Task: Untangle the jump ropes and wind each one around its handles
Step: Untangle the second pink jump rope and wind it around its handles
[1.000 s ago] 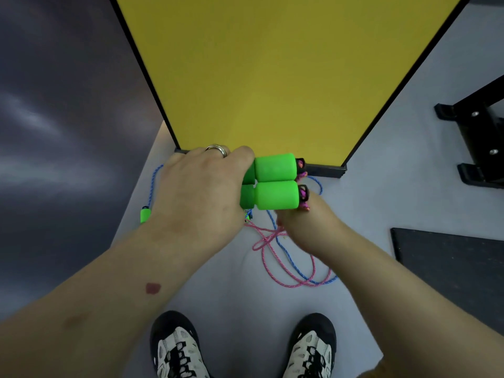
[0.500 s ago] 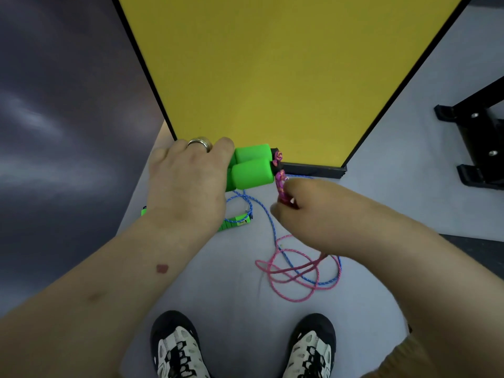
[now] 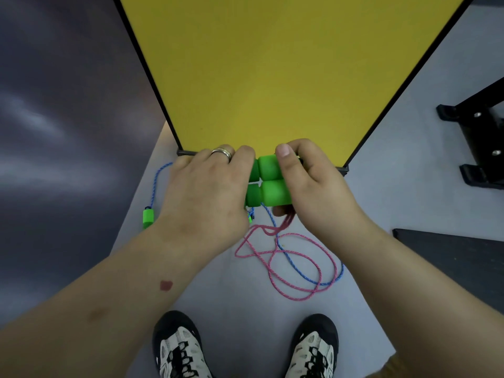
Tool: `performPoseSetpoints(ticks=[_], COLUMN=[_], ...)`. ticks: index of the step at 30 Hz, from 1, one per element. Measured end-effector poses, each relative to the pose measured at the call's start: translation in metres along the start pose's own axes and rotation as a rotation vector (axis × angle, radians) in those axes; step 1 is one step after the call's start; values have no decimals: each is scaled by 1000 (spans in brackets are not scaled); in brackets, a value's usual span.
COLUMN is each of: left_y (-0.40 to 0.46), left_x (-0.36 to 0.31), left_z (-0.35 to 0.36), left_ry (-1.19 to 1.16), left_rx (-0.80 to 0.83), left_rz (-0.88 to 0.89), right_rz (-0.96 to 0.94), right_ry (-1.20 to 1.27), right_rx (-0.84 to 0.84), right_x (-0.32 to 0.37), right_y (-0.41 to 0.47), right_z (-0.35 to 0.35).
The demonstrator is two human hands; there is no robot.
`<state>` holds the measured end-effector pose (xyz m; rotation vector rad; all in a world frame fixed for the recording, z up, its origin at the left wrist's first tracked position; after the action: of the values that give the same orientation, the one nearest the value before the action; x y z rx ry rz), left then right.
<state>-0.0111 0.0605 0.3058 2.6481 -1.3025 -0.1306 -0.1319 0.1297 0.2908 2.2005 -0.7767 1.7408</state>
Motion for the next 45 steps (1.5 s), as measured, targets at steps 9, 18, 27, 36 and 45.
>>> performPoseSetpoints(ticks=[9,18,27,36,45], left_y=[4,5,6,6,5], left_x=[8,14,17,25,8], left_z=[0,-8,-5,6,10], left_ry=[10,-6,-18,55,-56], left_rx=[36,72,56,53,135], left_rz=[-4,-44,-100,-100,38], right_rz=[-16,77,-227,-159,-113], right_ry=[66,-258,-845,-1208,-515], right_rx=[107,428,328,468,515], right_x=[-7,-44,-28,10,44], right_y=[-1,10,-9,-18,27], right_z=[4,-23,43,18,-15])
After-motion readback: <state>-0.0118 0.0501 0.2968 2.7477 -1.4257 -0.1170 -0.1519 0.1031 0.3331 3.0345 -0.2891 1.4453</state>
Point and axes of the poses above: each hand's wrist, its own y-axis towards the middle knuckle, its own z-axis out of the palm, x = y × z, the point moved 7 cm from there along y, towards the middle knuckle, and after that the axes turned 3 degrees about z, right-handed, at the moved point
